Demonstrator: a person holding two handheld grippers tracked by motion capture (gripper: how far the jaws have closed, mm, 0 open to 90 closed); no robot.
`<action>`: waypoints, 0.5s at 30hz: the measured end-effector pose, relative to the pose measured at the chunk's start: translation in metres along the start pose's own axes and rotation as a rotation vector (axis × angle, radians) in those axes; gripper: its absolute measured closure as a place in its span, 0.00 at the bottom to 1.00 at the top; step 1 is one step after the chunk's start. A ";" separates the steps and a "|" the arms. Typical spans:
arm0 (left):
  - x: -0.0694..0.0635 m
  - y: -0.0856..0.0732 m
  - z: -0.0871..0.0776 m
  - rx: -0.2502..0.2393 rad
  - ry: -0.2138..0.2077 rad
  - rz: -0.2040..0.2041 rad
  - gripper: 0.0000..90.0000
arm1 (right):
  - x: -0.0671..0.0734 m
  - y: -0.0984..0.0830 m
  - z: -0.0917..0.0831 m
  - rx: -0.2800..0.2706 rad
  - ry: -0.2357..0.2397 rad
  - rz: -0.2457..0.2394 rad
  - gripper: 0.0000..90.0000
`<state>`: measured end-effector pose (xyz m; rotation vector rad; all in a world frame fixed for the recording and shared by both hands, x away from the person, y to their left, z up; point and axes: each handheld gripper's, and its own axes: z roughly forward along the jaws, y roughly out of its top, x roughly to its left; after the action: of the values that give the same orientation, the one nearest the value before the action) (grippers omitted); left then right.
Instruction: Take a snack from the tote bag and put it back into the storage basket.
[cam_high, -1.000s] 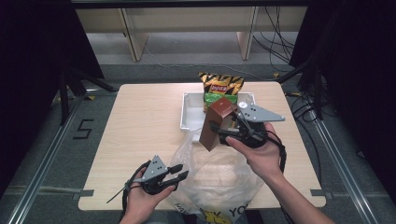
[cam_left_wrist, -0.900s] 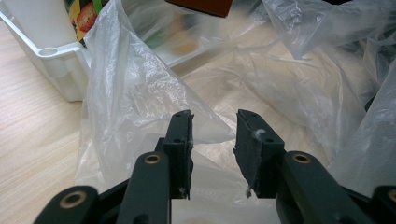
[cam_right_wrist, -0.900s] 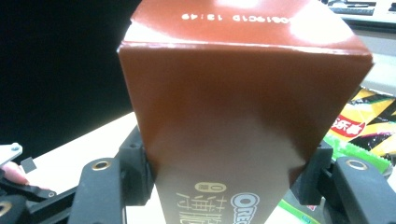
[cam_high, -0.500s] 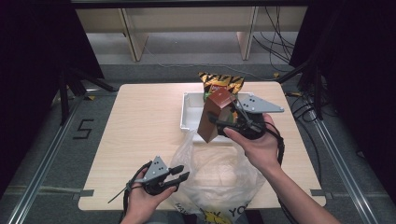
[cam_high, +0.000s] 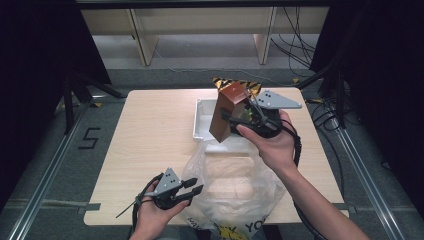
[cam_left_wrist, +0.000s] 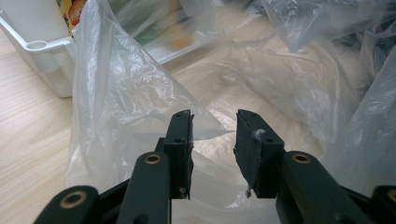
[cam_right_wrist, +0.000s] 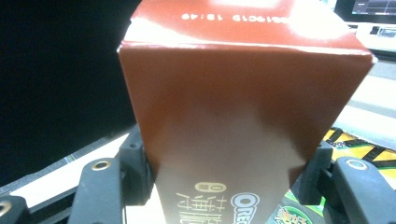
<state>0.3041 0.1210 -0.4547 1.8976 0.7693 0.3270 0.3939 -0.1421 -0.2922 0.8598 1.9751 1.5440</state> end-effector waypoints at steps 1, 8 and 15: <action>0.000 0.000 0.000 -0.001 0.001 -0.001 0.73 | -0.001 0.000 0.002 -0.010 -0.004 0.006 0.43; 0.000 0.000 0.000 0.001 0.000 -0.001 0.73 | -0.007 -0.002 0.011 0.014 -0.021 -0.016 0.43; 0.000 0.000 0.000 -0.006 -0.007 -0.006 0.73 | -0.011 -0.002 0.019 0.026 -0.030 0.005 0.43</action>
<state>0.3039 0.1212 -0.4550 1.8889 0.7687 0.3186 0.4144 -0.1373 -0.2987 0.8937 1.9770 1.5030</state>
